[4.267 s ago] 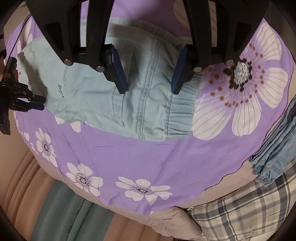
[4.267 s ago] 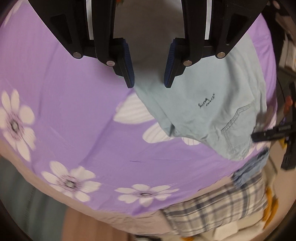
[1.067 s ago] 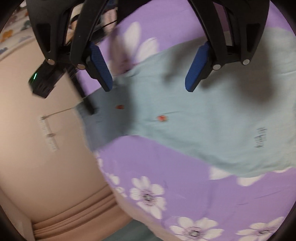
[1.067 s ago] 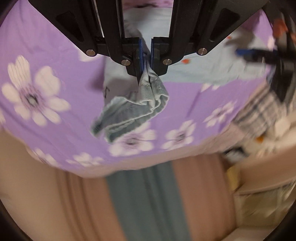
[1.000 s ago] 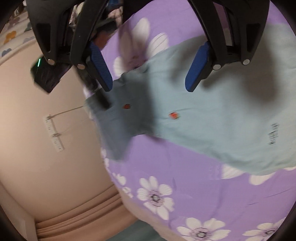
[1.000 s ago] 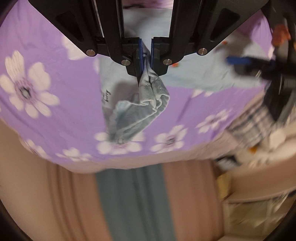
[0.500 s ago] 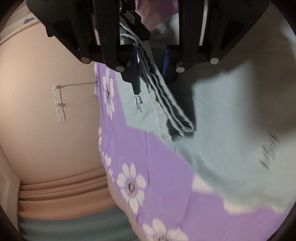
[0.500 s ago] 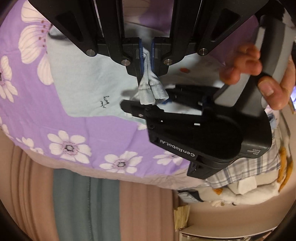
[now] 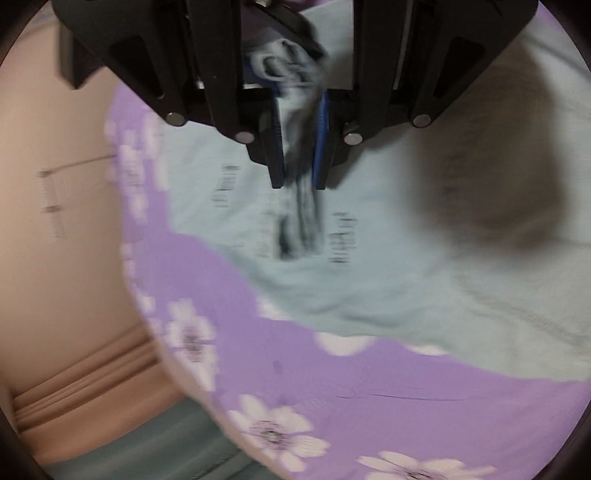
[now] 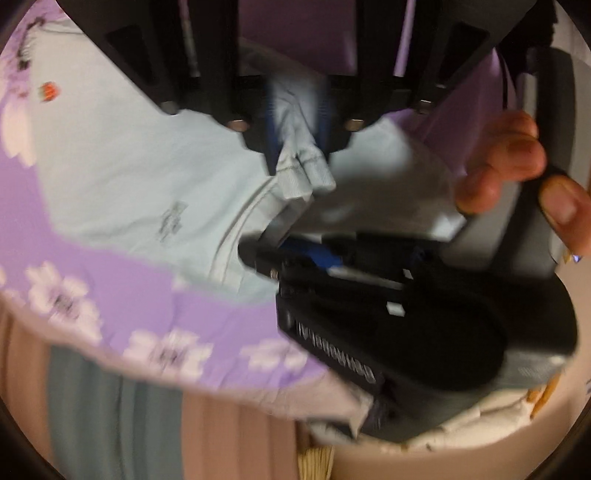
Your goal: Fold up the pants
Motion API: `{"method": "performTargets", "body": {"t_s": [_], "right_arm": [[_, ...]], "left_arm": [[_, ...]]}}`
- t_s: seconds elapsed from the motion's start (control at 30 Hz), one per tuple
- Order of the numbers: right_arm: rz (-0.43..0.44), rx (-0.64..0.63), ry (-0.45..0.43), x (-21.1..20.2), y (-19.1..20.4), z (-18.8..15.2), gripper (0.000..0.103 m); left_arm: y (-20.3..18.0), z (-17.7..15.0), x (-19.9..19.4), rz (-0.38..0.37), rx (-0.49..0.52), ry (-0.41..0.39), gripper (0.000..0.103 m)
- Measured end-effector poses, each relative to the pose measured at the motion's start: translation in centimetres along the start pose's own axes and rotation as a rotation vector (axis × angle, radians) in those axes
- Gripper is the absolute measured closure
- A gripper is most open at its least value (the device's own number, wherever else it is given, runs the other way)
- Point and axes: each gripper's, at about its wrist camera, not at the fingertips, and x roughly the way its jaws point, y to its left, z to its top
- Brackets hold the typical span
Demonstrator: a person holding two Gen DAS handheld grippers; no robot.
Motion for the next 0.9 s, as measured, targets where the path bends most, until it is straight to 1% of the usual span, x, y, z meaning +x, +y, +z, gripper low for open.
{"method": "performTargets", "body": {"t_s": [0.03,0.1,0.13,0.17,0.2,0.23,0.3,0.37,0.4,0.43,0.5,0.53,0.57,0.6,0.63,0.67,0.7,0.73,0.8,0.9], "right_arm": [[0.013,0.006,0.020,0.1,-0.1,-0.1,0.066],[0.036,-0.003,0.025,-1.0,-0.1,0.0,0.060],[0.061,-0.010,0.021,-2.0,-0.2,0.0,0.060],[0.090,-0.005,-0.002,-3.4,-0.6,-0.1,0.060],[0.100,0.005,-0.022,-4.4,-1.0,-0.2,0.060],[0.101,0.023,-0.049,-5.5,-1.6,-0.2,0.060],[0.074,0.086,-0.092,-7.4,-3.6,-0.2,0.060],[0.009,0.179,-0.100,-8.2,-6.5,-0.3,0.060],[-0.030,0.213,-0.087,-8.0,-7.4,-0.5,0.061],[-0.076,0.251,-0.061,-7.7,-8.5,-0.7,0.068],[-0.088,0.294,-0.029,-6.8,-10.0,-1.2,0.077],[-0.088,0.303,-0.017,-6.4,-10.3,-1.5,0.080],[-0.092,0.299,0.006,-5.7,-10.5,-1.8,0.082],[-0.101,0.293,0.030,-5.1,-10.6,-2.0,0.084],[-0.107,0.288,0.056,-4.9,-9.9,-1.9,0.085],[-0.117,0.281,0.078,-4.5,-9.7,-1.8,0.086],[-0.110,0.267,0.071,-4.9,-9.1,-1.7,0.088],[-0.081,0.237,0.050,-5.3,-8.4,-1.2,0.089],[-0.033,0.166,0.014,-5.8,-7.0,-0.1,0.088],[0.021,0.080,0.027,-3.9,-5.1,1.6,0.088]], "left_arm": [[0.3,-0.1,-0.3,0.012,-0.002,-0.003,0.080],[0.7,-0.1,-1.4,0.019,-0.005,-0.016,0.078],[0.6,-0.2,-2.0,0.026,0.005,-0.029,0.078],[0.3,-0.2,-2.8,0.018,0.019,-0.047,0.078],[0.0,-0.3,-3.3,0.006,0.026,-0.056,0.078],[-0.6,-0.4,-3.8,-0.019,0.040,-0.066,0.078],[-2.0,-1.0,-3.8,-0.051,0.072,-0.054,0.078],[-3.7,-1.6,-2.7,-0.082,0.105,-0.021,0.078],[-4.5,-2.0,-2.2,-0.086,0.122,-0.011,0.078],[-5.3,-2.5,-1.5,-0.075,0.147,-0.006,0.080],[-6.2,-3.3,-0.3,-0.035,0.176,-0.004,0.080],[-6.1,-3.7,0.2,-0.004,0.191,-0.008,0.080],[-5.7,-4.3,0.8,0.067,0.206,-0.014,0.080],[-5.2,-4.5,1.0,0.116,0.211,-0.015,0.085],[-4.1,-4.9,1.3,0.153,0.206,-0.015,0.093],[-3.0,-5.3,1.1,0.153,0.185,-0.028,0.101],[-2.2,-5.4,0.6,0.130,0.166,-0.036,0.101],[-1.5,-5.5,0.1,0.096,0.145,-0.042,0.101],[-1.1,-5.7,-0.5,0.084,0.145,-0.044,0.101],[-0.9,-5.7,-0.5,0.067,0.135,-0.035,0.101]]}}
